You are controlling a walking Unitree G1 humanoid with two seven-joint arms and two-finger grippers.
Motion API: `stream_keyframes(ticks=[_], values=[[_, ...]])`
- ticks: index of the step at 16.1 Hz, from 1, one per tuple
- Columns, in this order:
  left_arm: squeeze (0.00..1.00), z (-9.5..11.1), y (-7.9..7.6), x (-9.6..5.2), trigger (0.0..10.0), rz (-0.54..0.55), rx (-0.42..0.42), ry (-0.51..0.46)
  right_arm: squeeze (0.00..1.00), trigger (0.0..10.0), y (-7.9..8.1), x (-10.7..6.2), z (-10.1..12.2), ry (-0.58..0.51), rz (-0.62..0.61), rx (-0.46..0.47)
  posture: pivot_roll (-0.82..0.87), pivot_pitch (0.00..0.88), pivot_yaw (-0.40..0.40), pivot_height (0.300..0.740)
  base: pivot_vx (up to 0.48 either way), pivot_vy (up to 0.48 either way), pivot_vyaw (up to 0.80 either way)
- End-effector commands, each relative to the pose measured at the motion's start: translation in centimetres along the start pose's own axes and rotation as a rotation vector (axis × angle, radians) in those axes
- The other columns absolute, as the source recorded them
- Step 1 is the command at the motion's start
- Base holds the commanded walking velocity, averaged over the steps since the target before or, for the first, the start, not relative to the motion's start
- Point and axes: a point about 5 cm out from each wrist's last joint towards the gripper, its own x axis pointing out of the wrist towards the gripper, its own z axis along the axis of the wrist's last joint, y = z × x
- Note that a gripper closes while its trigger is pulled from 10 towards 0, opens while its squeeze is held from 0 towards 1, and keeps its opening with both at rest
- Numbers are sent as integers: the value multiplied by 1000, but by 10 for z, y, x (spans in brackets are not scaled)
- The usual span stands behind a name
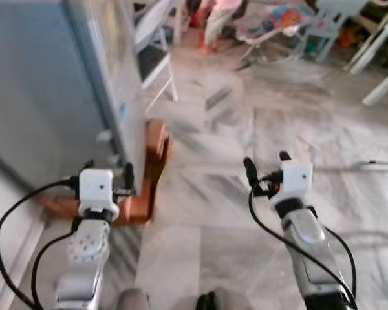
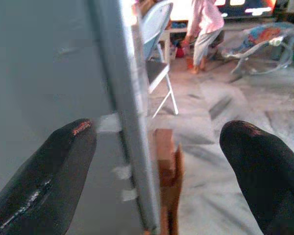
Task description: Restocking fridge
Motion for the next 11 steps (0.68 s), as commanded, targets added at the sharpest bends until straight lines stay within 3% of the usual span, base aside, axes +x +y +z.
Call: stream_keyframes(ticks=[1,8,11], values=[[0,2,-10,0,10000,-28,-17,-1,0,10000,-9,-4,-2,14,-30,-13,109,115,-82,740,326,0,0],[0,-1,-9,-1,10000,-16,-12,10,0,10000,-9,-5,-3,19,-28,-17,112,120,-86,740,305,0,0],[0,-5,1,0,10000,42,1,23,0,10000,-7,-8,-5,26,-27,3,111,118,-94,740,264,0,0]])
